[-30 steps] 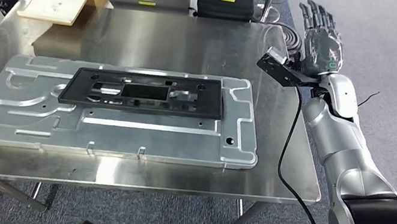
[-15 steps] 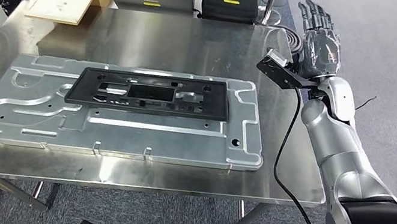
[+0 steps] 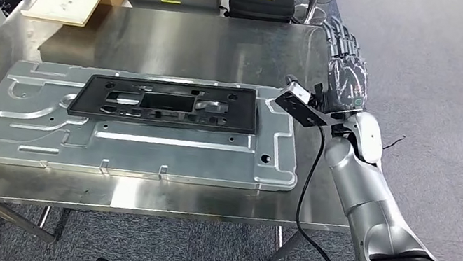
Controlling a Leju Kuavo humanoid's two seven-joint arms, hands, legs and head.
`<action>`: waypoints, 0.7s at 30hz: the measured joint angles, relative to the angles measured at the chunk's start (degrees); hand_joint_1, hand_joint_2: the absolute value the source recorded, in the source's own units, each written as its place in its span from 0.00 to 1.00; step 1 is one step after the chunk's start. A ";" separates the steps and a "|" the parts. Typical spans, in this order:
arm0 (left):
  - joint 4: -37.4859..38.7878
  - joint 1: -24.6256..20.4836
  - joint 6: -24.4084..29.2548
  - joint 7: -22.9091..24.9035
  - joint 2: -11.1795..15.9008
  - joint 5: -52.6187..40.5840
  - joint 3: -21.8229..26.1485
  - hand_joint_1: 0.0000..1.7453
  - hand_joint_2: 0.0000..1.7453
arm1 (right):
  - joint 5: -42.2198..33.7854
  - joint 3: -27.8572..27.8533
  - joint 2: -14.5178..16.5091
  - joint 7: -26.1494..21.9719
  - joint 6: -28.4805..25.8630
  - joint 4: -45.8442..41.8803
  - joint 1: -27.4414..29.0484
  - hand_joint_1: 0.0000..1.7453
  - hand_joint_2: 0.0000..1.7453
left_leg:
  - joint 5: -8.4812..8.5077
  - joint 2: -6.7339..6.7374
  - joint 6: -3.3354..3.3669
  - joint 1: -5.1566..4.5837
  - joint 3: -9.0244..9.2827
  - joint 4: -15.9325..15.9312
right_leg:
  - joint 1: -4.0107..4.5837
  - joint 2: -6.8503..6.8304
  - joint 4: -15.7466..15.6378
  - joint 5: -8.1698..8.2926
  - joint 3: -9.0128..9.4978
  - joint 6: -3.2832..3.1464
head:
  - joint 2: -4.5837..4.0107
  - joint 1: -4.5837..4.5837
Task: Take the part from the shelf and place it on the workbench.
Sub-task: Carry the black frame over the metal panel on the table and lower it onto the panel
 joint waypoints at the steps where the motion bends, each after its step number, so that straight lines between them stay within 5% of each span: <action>1: 0.00 0.00 0.00 0.04 0.05 0.01 0.01 0.00 0.00 | -0.04 -0.01 0.07 -0.03 0.00 -0.09 0.08 0.00 0.00 | 0.12 0.00 0.20 -0.16 0.06 -0.37 | 0.00 0.00 -0.07 0.27 -0.07 0.37 | 0.00 0.01; 4: 0.00 0.04 0.00 0.09 0.04 0.01 0.04 0.00 0.00 | -0.08 -0.14 0.19 -0.07 0.00 -0.31 0.34 0.00 0.00 | 1.61 0.21 1.20 0.03 -0.52 -0.92 | -0.10 0.03 0.42 -0.22 -0.58 1.39 | 0.00 0.02; 8: 0.00 -0.09 0.00 0.11 0.01 0.01 0.07 0.00 0.00 | -0.10 -0.32 0.20 -0.07 0.00 -0.41 0.59 0.00 0.00 | 3.81 0.50 2.20 0.24 -2.85 -1.38 | -0.25 0.07 12.25 -9.21 -4.66 2.02 | 0.00 0.03; 9: 0.00 -0.06 0.00 0.11 0.01 0.01 0.08 0.00 0.00 | -0.10 -0.32 0.20 -0.07 0.00 -0.40 0.76 0.00 0.00 | 4.25 0.52 2.19 0.22 -3.54 -1.28 | -0.29 0.07 15.00 -10.30 -5.18 2.17 | 0.00 0.04; 11: 0.00 0.01 0.00 0.14 0.01 0.01 0.09 0.00 0.00 | -0.16 -0.32 0.20 -0.04 0.03 -0.41 0.97 0.00 0.00 | 5.07 0.52 1.99 0.23 -4.90 -0.95 | -0.38 0.05 14.77 -9.12 -3.32 2.32 | 0.00 0.03; 13: 0.00 0.00 0.00 0.21 0.01 0.01 0.11 0.00 0.00 | -0.27 -0.33 0.20 -0.10 0.09 -0.51 0.91 0.00 0.00 | 5.67 0.50 1.57 0.21 -6.12 -0.34 | -0.43 0.04 7.40 -6.84 2.11 2.19 | 0.00 0.03; 15: 0.00 -0.04 0.00 0.28 0.01 0.01 0.14 0.00 0.00 | -0.37 -0.34 0.23 -0.21 0.13 -0.74 0.85 0.00 0.00 | 6.24 0.46 0.95 0.11 -6.88 0.20 | -0.19 0.10 1.32 -6.36 5.92 1.72 | 0.00 0.01; 19: 0.00 -0.01 0.00 0.37 0.02 0.01 0.39 0.00 0.00 | -0.51 -0.39 0.28 -0.58 0.11 -0.87 0.85 0.00 0.00 | 6.74 0.30 -0.50 0.13 -7.72 0.46 | -0.06 -0.04 -0.10 -5.21 5.43 0.20 | 0.00 0.00; 21: 0.00 0.05 0.00 0.43 0.03 0.01 0.50 0.00 0.00 | -0.55 -0.40 0.38 -0.68 0.11 -0.87 0.85 0.00 0.00 | 2.57 0.20 -1.21 0.33 -9.26 4.02 | -0.34 -0.22 -0.39 -3.81 4.11 -0.71 | 0.00 -0.04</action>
